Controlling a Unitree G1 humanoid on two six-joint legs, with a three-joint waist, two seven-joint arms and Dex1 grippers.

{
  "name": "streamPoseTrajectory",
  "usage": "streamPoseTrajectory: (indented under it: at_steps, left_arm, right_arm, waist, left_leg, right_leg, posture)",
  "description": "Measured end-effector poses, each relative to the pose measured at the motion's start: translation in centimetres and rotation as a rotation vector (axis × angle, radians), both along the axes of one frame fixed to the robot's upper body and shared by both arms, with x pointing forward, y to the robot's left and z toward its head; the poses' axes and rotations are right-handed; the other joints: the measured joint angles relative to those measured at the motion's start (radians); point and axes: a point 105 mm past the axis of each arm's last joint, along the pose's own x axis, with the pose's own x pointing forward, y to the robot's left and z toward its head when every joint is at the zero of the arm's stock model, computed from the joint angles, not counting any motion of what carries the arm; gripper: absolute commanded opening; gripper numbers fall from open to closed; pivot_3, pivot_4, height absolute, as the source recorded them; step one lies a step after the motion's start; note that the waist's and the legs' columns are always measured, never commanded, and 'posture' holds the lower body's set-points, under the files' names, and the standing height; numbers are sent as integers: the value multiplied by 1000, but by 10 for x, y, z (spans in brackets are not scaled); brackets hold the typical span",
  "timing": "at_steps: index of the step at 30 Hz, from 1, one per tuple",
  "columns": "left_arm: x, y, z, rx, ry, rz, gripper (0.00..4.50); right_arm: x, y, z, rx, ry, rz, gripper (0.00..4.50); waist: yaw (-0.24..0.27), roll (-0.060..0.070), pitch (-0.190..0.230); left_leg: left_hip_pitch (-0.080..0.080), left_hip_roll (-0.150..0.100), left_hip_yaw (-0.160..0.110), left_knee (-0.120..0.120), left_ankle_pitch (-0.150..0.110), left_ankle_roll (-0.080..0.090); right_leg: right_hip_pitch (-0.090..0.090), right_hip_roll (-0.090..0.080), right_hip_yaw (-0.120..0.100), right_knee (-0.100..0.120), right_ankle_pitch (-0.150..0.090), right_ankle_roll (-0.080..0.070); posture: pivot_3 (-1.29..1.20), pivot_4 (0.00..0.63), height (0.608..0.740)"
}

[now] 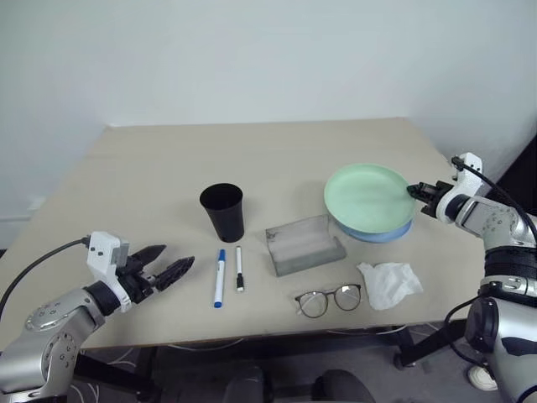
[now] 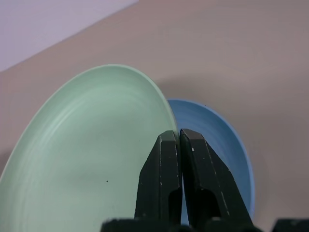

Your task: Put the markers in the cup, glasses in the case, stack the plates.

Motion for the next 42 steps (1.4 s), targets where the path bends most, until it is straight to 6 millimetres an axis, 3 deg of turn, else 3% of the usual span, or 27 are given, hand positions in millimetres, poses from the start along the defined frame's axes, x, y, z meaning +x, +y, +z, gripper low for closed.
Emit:
streamPoseTrajectory:
  at_steps: [19,23,29,33,38,42]
  left_arm:
    - [0,4,1,4,-1,20,4500]
    - [0,4,1,5,-2,20,4500]
    - [0,4,1,6,1,21,4500]
    - [0,4,1,8,5,21,4500]
    - [1,9,8,26,-15,27,4500]
    - [2,7,15,47,-28,-2,4500]
  right_arm:
    - [10,-15,-15,-79,14,-132,49]
    - [11,-12,-16,-75,17,-125,1035]
    - [11,-10,-20,-125,34,-112,3099]
    - [10,-3,-15,-185,14,-35,3099]
    - [-1,7,14,-302,-86,198,3099]
    - [-34,24,15,-407,-102,515,3099]
  waist:
    - [-1,0,0]
    - [-1,0,0]
    - [-1,0,0]
    - [-1,0,0]
    - [1,0,0]
    - [1,0,0]
  left_leg:
    - [0,0,0,0,0,1]
    - [0,0,0,0,1,1]
    - [0,0,0,0,1,1]
    - [0,0,0,0,1,1]
    - [-3,0,0,0,1,1]
    - [-4,0,-1,0,1,1]
  right_leg:
    - [0,0,0,0,0,1]
    - [0,0,0,0,0,1]
    - [0,0,0,0,0,1]
    - [-1,0,0,0,0,1]
    - [-2,0,0,0,0,1]
    - [-3,-1,-1,0,0,1]
  posture:
    - [0,0,740]
    - [0,0,740]
    - [0,0,740]
    - [0,0,740]
    - [0,0,740]
    - [0,0,740]
